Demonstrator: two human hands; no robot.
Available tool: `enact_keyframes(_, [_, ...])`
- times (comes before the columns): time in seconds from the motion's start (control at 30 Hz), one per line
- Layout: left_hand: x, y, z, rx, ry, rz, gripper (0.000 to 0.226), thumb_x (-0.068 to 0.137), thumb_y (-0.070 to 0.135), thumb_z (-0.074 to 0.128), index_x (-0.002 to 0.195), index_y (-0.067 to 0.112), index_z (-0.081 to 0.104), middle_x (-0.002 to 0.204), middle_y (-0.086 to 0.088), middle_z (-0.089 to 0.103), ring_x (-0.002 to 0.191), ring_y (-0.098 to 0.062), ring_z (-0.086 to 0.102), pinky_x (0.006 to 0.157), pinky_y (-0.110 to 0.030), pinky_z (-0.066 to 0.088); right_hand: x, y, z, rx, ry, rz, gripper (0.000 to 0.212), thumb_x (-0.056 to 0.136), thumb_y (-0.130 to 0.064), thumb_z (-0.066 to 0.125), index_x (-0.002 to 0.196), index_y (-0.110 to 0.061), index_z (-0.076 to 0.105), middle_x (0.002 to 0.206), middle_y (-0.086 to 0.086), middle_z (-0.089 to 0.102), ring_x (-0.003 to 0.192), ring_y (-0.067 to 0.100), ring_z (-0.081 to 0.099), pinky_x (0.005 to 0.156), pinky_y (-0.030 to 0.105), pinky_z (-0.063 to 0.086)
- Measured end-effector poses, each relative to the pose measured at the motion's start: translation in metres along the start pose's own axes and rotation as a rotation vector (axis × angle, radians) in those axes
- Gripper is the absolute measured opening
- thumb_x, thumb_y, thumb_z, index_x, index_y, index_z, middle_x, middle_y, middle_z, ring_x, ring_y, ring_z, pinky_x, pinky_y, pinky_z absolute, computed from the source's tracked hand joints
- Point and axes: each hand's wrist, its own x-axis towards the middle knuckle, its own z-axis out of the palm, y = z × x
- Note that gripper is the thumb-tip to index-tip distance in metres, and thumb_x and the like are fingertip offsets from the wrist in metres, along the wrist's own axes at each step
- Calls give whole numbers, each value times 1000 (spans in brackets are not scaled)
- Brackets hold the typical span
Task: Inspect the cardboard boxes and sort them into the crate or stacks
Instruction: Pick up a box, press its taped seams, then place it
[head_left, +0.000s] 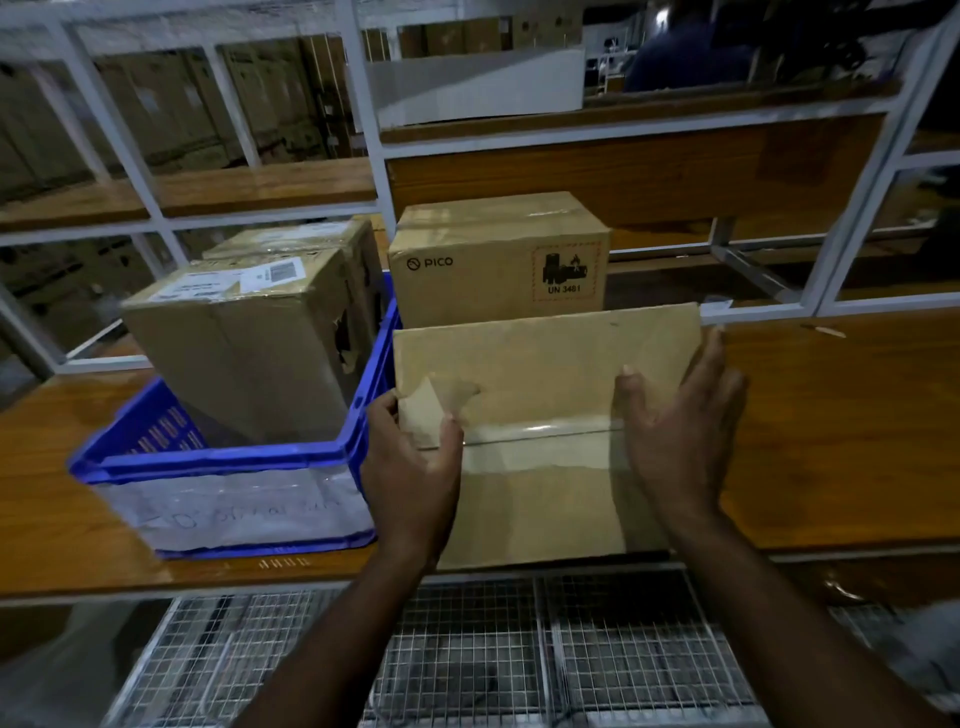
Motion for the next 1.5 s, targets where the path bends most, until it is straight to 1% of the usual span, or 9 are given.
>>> enact_keyframes(0.37, [-10, -18, -13, 141, -160, 2, 114, 80, 29, 80, 161, 23, -1, 161, -9, 26, 141, -28, 39, 101, -46, 49, -24, 14, 8, 69, -120, 138, 85, 95, -62, 42, 158, -22, 3, 152, 15, 25, 129, 37, 42, 89, 42, 45])
enact_keyframes(0.47, [-2, -5, -15, 203, -81, 261, 101, 83, 31, 71, 161, 14, 10, 162, -11, 25, 150, -25, 25, 116, -56, 34, -22, 4, 5, 5, -74, -70, 74, 100, -50, 42, 158, -16, 10, 159, 13, 21, 146, 30, 23, 116, 52, 28])
enact_keyframes(0.57, [8, 13, -11, 367, -129, 552, 75, 86, 38, 60, 151, 7, 39, 155, -9, 42, 155, -23, 16, 125, -57, 10, -16, -10, 4, -183, -91, -392, 56, 99, -42, 39, 147, -13, 41, 156, 9, 37, 151, 22, 20, 123, 50, 1])
enact_keyframes(0.7, [9, 24, 0, 520, -414, 575, 65, 96, 56, 40, 146, 16, 51, 150, -5, 53, 146, -17, 38, 123, -43, 26, -17, -29, 11, -248, -297, -483, 58, 100, -46, 25, 131, -16, 62, 136, 3, 63, 135, 15, 49, 121, 44, 21])
enact_keyframes(0.9, [11, 28, 1, 566, -454, 525, 68, 97, 63, 31, 138, 17, 60, 143, -2, 60, 133, -15, 52, 115, -38, 36, -11, -37, 4, -280, -297, -478, 31, 100, -34, 50, 113, -17, 72, 113, 3, 73, 110, 16, 64, 105, 38, 43])
enact_keyframes(1.0, [23, 42, 0, 492, -466, 461, 58, 99, 58, 34, 125, 19, 68, 123, 0, 69, 111, -15, 62, 93, -34, 48, -3, -52, 7, -318, -358, -469, 25, 99, -37, 49, 98, -22, 69, 91, -4, 67, 85, 11, 60, 87, 33, 49])
enact_keyframes(1.07, [36, 44, 2, 494, -497, 463, 51, 103, 53, 38, 131, 19, 64, 128, -1, 67, 114, -16, 60, 92, -34, 48, -2, -60, 14, -303, -450, -521, 28, 100, -38, 45, 113, -25, 66, 109, -5, 67, 105, 13, 60, 102, 40, 42])
enact_keyframes(1.17, [46, 37, 9, 583, -625, 492, 57, 107, 50, 31, 154, 19, 40, 160, -2, 40, 146, -14, 35, 120, -36, 27, -8, -66, 22, -319, -564, -552, 42, 104, -38, 37, 142, -28, 52, 149, -10, 50, 142, 8, 36, 120, 49, 18])
enact_keyframes(1.5, [57, 28, 1, 665, -632, 417, 64, 104, 55, 30, 157, 18, 34, 163, -1, 32, 151, -14, 26, 126, -38, 16, 18, -56, 20, -403, -607, -443, 59, 99, -56, 39, 146, -21, 46, 154, -1, 43, 145, 16, 33, 122, 47, 18])
